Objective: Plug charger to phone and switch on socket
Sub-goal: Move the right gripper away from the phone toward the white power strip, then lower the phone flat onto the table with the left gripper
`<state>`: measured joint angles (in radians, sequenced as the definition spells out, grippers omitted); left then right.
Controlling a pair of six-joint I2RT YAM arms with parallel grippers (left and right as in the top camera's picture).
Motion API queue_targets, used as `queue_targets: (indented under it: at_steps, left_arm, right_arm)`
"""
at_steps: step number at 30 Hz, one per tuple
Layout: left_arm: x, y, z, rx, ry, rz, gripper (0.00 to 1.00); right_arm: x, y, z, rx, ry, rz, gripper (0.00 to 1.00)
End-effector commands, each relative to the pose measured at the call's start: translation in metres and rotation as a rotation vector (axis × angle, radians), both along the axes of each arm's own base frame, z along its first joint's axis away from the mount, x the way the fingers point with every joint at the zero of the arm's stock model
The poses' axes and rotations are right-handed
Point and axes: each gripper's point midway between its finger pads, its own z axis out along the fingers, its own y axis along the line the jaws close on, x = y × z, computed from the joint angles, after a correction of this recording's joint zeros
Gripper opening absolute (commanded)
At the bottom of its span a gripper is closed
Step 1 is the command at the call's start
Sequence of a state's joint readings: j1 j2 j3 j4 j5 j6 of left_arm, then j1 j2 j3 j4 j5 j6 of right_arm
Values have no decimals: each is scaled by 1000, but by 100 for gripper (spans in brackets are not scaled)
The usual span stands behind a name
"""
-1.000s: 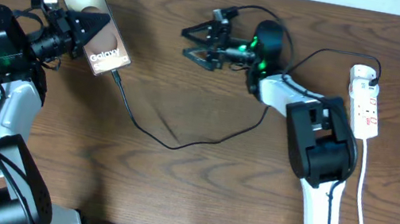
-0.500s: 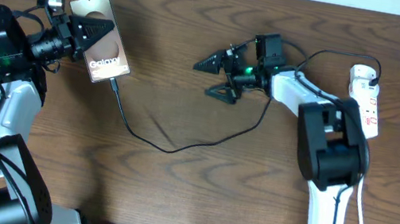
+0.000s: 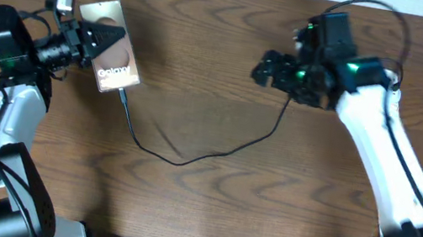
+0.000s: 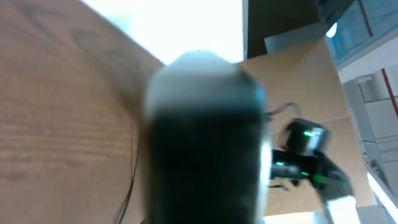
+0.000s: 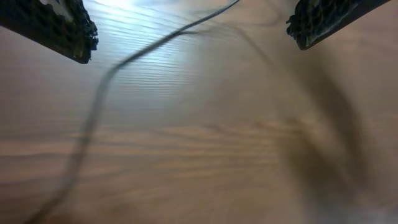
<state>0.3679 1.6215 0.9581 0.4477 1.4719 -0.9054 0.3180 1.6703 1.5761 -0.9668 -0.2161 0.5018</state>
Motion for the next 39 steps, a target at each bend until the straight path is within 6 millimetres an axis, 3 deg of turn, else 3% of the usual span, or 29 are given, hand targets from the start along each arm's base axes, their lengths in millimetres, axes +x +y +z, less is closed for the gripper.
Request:
queue_targets:
  at_steps: [1,3,6,9,13,21,30,39]
  left_arm:
    - [-6,-17,-3,53,-77,-53,7]
    - [-4,-21,-21,79,-15,-21,7]
    - [-1,-21,-63,189,137,76,7]
    - [-9,-17,-108,353,290,146,7]
    - [-22,-14,-144,540,411,183,8]
    - [-34,-18,-179,695,494,160,7]
    - [-43,-23,-241,695,636,82,7]
    - [-36,-31,-243,638,602,57,7]
  right_arm:
    - [-6,-31,27,-139,-97,-55,99]
    - [-17,-37,39,-150,-111,-64,99]
    - [-31,-45,52,-162,-124,-75,99]
    - [-43,-50,58,-169,-119,-77,99]
    - [-53,-54,59,-176,-100,-74,99]
    - [-60,-56,54,-188,-68,-72,99]
    - [-62,-57,53,-192,-60,-71,99]
    - [-62,-57,53,-194,-59,-71,99]
